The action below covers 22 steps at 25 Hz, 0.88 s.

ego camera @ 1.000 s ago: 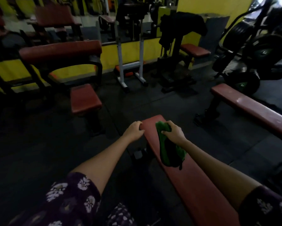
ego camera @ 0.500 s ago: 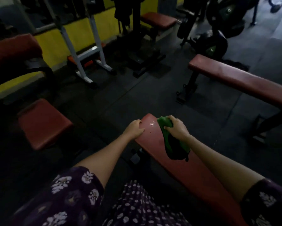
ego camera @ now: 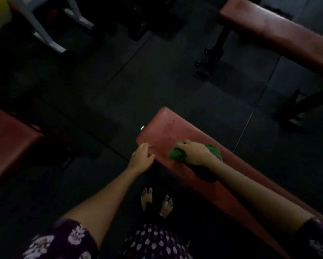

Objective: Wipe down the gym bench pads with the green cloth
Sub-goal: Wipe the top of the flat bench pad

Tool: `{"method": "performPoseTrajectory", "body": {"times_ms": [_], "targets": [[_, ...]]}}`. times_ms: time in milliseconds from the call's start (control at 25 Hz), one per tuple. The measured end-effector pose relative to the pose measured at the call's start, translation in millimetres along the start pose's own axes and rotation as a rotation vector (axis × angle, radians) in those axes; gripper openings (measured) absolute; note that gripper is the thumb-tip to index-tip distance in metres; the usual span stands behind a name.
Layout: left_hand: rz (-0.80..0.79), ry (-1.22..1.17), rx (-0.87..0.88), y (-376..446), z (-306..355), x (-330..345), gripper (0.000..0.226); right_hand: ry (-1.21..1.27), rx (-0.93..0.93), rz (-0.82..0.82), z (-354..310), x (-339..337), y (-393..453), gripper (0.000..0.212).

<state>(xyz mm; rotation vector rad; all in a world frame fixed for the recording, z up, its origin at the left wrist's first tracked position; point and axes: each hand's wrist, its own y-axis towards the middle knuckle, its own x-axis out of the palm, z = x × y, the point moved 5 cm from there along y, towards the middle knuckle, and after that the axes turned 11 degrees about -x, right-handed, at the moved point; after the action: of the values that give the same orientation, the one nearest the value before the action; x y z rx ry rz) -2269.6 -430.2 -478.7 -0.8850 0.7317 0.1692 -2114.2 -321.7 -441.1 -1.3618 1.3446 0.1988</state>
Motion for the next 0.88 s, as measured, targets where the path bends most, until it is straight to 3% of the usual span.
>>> {"method": "performPoseTrajectory", "body": {"times_ms": [80, 240, 360, 440, 480, 600, 640, 800, 840, 880], "targets": [[0.106, 0.013, -0.032, 26.7, -19.3, 12.0, 0.052, -0.077, -0.04, 0.013, 15.6, 17.3, 33.6, 0.05], [0.359, -0.029, -0.015, 99.3, -28.5, 27.5, 0.065, -0.137, 0.127, 0.375, 39.9, 70.5, 82.0, 0.057], [0.414, -0.027, 0.036, 139.1, -21.9, 40.5, 0.058, -0.315, 0.0, 0.589, 27.1, 101.9, 88.2, 0.05], [0.505, -0.021, 0.079, 147.4, -21.6, 45.2, 0.055, -0.485, -0.132, 0.658, 43.9, 88.0, 97.2, 0.044], [0.549, -0.039, 0.097, 148.2, -23.3, 47.0, 0.057, -0.47, -0.077, 0.682, 58.9, 70.7, 104.7, 0.042], [0.623, -0.09, 0.137, 149.2, -27.8, 51.4, 0.056, -0.14, 0.416, 0.767, 91.3, 40.1, 125.7, 0.045], [0.625, -0.093, 0.138, 148.9, -28.7, 51.7, 0.055, -0.135, 0.397, 0.777, 79.4, 42.0, 132.8, 0.046], [0.625, -0.085, 0.157, 147.2, -28.4, 52.4, 0.052, -0.432, -0.196, 0.646, 43.4, 55.5, 144.7, 0.042], [0.624, -0.093, 0.155, 147.3, -28.0, 52.6, 0.052, -0.418, -0.177, 0.618, 56.7, 43.7, 148.9, 0.041], [0.625, -0.102, 0.153, 147.6, -27.2, 52.7, 0.053, -0.339, -0.041, 0.634, 72.6, 29.1, 152.9, 0.042]]}}
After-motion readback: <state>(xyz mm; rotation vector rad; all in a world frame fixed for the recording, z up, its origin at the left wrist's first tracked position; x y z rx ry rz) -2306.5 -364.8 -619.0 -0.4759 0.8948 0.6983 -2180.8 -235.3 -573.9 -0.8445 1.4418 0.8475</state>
